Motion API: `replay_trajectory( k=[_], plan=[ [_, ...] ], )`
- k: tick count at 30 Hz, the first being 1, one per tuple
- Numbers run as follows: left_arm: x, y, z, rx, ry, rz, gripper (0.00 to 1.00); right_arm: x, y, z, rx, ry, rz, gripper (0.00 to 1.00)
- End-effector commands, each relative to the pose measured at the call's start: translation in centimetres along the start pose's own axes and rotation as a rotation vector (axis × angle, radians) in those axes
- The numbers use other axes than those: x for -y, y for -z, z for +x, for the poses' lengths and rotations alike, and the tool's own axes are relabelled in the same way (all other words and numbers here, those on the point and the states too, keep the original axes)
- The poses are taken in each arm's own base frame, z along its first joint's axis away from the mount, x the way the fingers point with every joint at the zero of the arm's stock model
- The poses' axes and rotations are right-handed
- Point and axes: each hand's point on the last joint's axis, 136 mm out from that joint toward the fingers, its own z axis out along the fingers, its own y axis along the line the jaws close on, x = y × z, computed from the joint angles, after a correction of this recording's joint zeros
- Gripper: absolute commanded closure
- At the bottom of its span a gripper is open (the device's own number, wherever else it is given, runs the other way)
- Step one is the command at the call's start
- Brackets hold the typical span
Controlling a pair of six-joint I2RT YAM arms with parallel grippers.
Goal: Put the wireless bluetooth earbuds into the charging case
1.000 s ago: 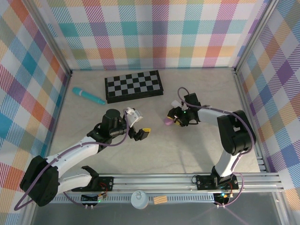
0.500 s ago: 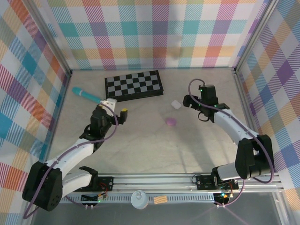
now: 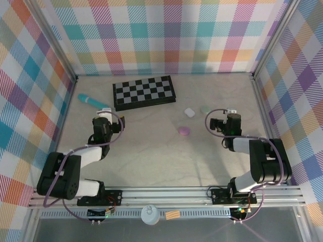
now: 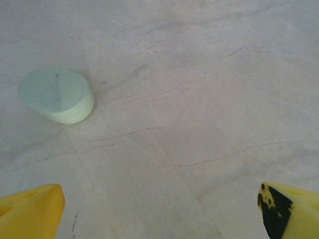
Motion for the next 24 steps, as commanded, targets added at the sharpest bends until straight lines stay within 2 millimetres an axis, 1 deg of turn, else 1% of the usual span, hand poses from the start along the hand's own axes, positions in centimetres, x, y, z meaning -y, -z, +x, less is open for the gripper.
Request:
replay_trajectory(
  k=[1,2,3,4,5,6,7,24],
  plan=[
    [-0.7,-1.4,0.2,0.024,0.074,0.032,0.0,-0.7,0.5,-3.7,0.21,0.004,-0.068,0.01],
    [-0.7,-1.9,1.1,0.006,0.08,0.042,0.0,-0.6,0.5,-3.8,0.228,0.0,-0.063,0.01],
    [-0.7,-2.3,1.7,0.008,0.085,0.046,0.0,-0.6,0.5,-3.6,0.208,-0.002,-0.067,0.01],
    [-0.7,-2.8,1.7,0.033,0.087,0.048,0.0,-0.5,0.4,-3.8,0.211,-0.004,-0.062,0.01],
    [-0.6,-2.7,1.7,0.003,0.088,0.05,0.0,-0.4,0.3,-3.8,0.206,-0.005,-0.059,0.01],
    [-0.7,-2.9,2.2,-0.03,0.081,0.045,0.0,-0.4,0.4,-3.7,0.203,-0.005,-0.059,0.01],
    [-0.6,-3.0,1.9,-0.001,0.077,0.045,0.0,-0.4,0.3,-3.7,0.205,-0.004,-0.059,0.01],
    [-0.1,-3.1,2.0,-0.018,0.045,0.042,0.0,-0.4,0.3,-3.7,0.201,-0.004,-0.056,0.01]
  ],
)
